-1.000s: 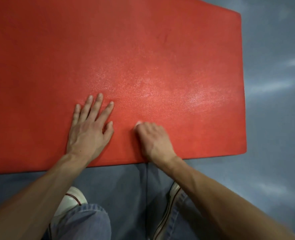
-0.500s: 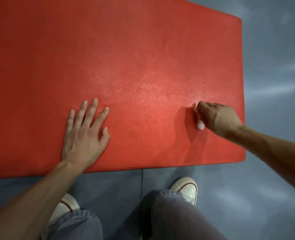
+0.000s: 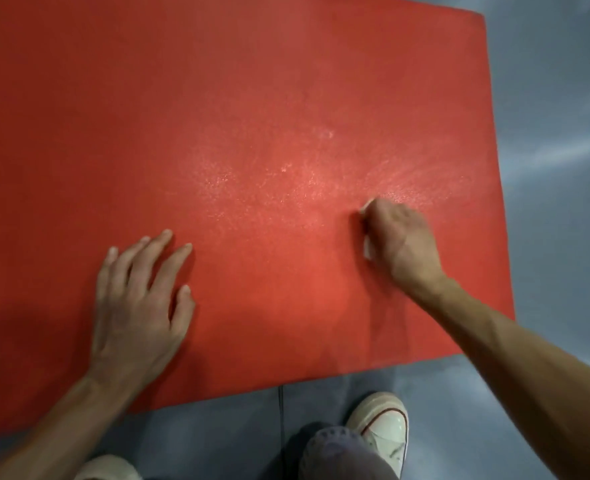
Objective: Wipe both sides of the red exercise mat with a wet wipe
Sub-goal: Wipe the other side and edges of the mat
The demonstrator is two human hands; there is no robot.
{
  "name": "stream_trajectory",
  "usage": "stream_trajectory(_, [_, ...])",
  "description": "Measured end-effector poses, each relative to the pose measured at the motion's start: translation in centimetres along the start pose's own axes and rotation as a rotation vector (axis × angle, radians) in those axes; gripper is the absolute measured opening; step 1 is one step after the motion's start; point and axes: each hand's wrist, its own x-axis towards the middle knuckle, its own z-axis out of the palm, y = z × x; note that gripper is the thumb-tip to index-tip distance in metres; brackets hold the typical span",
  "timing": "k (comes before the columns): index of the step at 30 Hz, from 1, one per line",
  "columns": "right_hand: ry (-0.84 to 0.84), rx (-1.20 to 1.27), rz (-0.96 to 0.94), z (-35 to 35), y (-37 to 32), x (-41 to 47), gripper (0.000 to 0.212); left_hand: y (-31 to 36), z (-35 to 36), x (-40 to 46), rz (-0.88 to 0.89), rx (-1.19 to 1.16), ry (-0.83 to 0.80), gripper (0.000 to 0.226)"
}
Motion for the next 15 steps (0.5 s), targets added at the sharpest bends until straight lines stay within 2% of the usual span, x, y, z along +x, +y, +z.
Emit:
stream_trajectory(2, [0.087,0.018,0.234,-0.8,2.5,1.4,0.012,0.1,0.2,1.5,0.029,-0.008,0.018,0.052])
stream_trajectory(3, [0.103,0.036,0.226,-0.7,1.7,1.5,0.006,0.3,0.3,2.3,0.036,-0.017,0.024,0.052])
stream_trajectory(5, [0.076,0.087,0.017,0.6,-2.2,0.5,0.011,0.8,0.6,4.0,0.042,-0.042,0.034,0.052])
stream_trajectory(8, [-0.042,0.103,-0.433,2.2,-8.9,-3.0,0.017,1.2,1.1,6.5,0.078,-0.041,0.049,0.052])
stream_trajectory(10, [-0.087,0.099,-0.565,2.3,-8.6,-3.2,0.017,0.5,1.4,8.1,0.115,-0.004,0.062,0.052])
stream_trajectory(12, [-0.038,0.018,-0.471,1.6,-4.5,-1.0,0.023,-0.2,1.8,9.8,0.129,0.035,0.085,0.051])
stream_trajectory(15, [0.119,-0.042,0.010,0.3,3.0,3.1,0.019,-1.1,2.0,12.4,0.105,0.066,0.090,0.052])
